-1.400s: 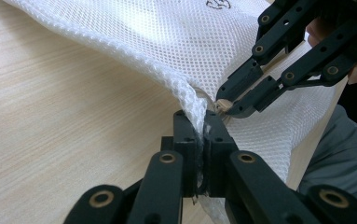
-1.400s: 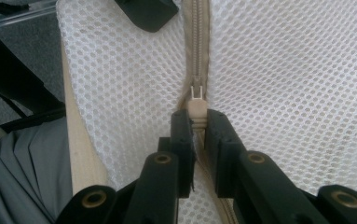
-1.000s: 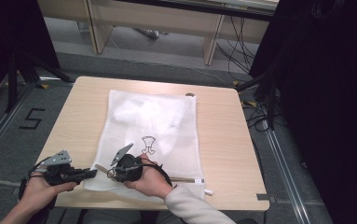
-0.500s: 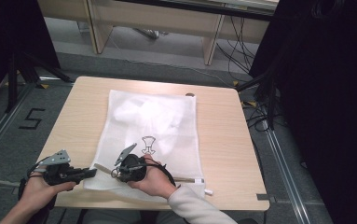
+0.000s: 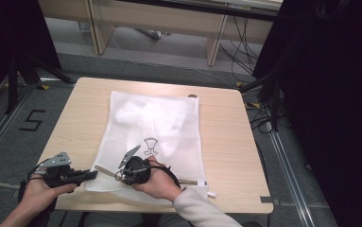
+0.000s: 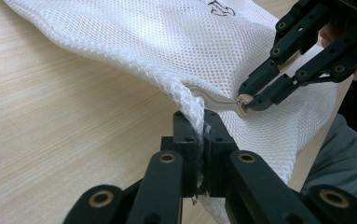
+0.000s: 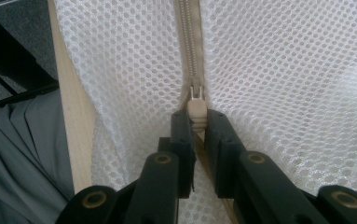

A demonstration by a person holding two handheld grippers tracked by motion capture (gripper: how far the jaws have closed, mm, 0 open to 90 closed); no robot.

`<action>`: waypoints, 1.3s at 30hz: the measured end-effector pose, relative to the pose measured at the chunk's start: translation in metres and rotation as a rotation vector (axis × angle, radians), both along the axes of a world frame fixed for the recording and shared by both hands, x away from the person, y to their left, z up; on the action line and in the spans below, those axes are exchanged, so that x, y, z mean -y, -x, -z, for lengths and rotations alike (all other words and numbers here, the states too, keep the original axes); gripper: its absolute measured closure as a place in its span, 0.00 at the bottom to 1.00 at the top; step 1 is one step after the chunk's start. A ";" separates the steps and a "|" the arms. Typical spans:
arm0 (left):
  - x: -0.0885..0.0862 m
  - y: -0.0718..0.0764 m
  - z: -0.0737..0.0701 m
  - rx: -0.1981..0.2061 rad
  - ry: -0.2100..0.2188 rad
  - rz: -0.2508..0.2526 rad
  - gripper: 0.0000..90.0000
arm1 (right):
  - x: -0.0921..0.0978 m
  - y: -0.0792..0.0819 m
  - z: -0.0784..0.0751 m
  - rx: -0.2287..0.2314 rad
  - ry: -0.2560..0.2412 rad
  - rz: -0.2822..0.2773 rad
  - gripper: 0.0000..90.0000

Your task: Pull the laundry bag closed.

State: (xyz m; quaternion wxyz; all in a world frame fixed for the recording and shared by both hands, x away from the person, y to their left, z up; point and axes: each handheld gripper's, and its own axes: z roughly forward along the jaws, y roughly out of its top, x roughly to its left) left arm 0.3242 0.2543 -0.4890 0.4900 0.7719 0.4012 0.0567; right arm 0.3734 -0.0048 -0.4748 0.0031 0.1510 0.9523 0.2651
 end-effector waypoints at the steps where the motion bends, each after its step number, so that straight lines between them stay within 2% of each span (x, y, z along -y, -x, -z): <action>1: 0.000 0.000 0.000 0.004 0.005 0.002 0.95 | 0.000 0.000 0.000 0.001 0.002 0.003 0.92; 5: -0.002 -0.001 0.001 0.002 -0.006 0.000 0.95 | 0.006 0.000 0.000 0.003 0.022 0.010 0.92; 8: -0.001 0.000 0.001 -0.004 0.004 -0.005 0.95 | 0.010 0.000 0.001 -0.002 0.025 0.018 0.92; 12: -0.001 0.000 0.001 -0.006 -0.005 -0.005 0.95 | 0.012 -0.001 0.000 0.001 0.016 0.002 0.92; 14: -0.001 0.000 0.001 -0.005 0.003 -0.006 0.95 | 0.012 0.000 -0.001 -0.001 0.021 0.013 0.92; 16: -0.002 -0.001 0.001 -0.004 -0.009 -0.004 0.95 | 0.012 0.000 -0.001 0.001 0.025 0.013 0.92; 19: -0.002 -0.001 0.001 -0.001 -0.005 -0.004 0.95 | 0.015 -0.001 -0.001 -0.005 0.025 0.026 0.92; 33: -0.001 -0.001 0.002 -0.009 -0.002 -0.010 0.95 | 0.021 0.000 -0.003 0.004 0.025 0.022 0.92; 34: -0.001 -0.001 0.002 -0.011 -0.002 -0.010 0.95 | 0.021 0.000 -0.003 0.006 0.024 0.010 0.92; 36: -0.002 -0.001 0.001 -0.004 -0.012 -0.003 0.95 | 0.022 0.001 -0.003 0.005 0.028 0.031 0.92; 39: -0.002 -0.001 0.002 -0.006 -0.007 0.000 0.95 | 0.025 -0.001 -0.004 0.008 0.024 0.016 0.92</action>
